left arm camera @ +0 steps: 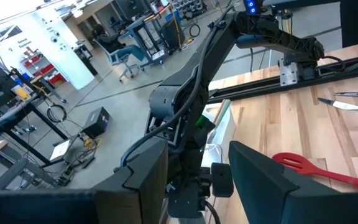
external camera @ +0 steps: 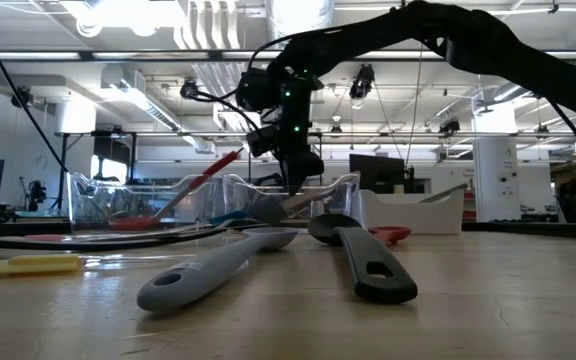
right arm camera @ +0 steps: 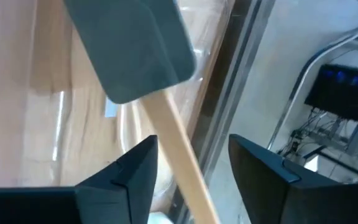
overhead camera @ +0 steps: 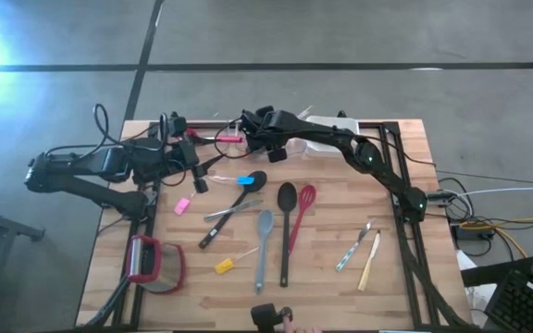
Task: Pick & Place Kitchen Items
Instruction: Put the silver table knife into the white bin
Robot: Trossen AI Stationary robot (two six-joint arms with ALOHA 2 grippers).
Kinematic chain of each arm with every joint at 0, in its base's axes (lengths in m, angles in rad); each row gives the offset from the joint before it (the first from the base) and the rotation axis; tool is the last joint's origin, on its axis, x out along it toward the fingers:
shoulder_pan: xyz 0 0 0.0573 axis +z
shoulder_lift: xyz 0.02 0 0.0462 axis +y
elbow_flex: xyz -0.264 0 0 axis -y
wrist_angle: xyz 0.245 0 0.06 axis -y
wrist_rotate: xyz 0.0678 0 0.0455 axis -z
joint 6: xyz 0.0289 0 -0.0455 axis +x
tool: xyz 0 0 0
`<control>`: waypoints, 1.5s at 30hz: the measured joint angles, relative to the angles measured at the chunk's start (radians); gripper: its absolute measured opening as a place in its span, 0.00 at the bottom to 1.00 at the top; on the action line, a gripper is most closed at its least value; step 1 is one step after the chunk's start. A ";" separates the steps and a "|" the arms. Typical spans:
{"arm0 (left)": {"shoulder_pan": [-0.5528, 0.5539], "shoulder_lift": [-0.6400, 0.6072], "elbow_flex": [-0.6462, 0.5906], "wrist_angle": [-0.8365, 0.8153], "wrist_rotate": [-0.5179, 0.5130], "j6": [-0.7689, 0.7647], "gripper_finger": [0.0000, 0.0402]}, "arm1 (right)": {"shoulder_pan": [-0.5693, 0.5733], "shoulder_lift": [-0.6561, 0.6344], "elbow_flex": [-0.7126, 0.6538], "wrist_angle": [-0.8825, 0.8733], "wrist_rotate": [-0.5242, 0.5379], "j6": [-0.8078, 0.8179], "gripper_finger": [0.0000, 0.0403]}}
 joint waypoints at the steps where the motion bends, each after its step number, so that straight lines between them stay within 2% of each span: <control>1: 0.000 0.000 0.000 -0.001 0.000 -0.005 0.44 | 0.002 0.000 0.007 -0.008 0.000 0.020 0.48; 11: 0.000 0.000 0.000 -0.009 0.000 -0.040 0.44 | 0.037 -0.140 0.019 -0.080 0.029 0.146 0.45; 19: 0.000 0.000 0.000 -0.049 0.003 -0.087 0.44 | 0.060 -0.293 0.019 -0.267 0.011 0.320 0.41; 22: 0.000 0.000 0.000 -0.057 0.003 -0.101 0.44 | 0.068 -0.350 0.019 -0.331 -0.072 0.379 0.40; 28: 0.000 0.000 0.000 -0.060 0.003 -0.114 0.44 | 0.077 -0.449 0.019 -0.358 -0.401 0.475 0.37; 31: 0.000 0.000 0.000 -0.088 0.005 -0.145 0.44 | 0.102 -0.480 0.018 -0.358 -0.516 0.493 0.36; 34: 0.000 0.000 0.000 -0.172 0.028 -0.207 0.44 | 0.145 -0.504 0.016 -0.361 -0.533 0.504 0.34; 41: -0.001 0.030 0.000 -0.355 0.205 -0.407 0.44 | 0.238 -0.538 0.015 -0.406 -0.526 0.511 0.30; 45: -0.016 0.099 0.000 -0.417 0.253 -0.425 0.44 | 0.262 -0.542 0.015 -0.428 -0.523 0.531 0.27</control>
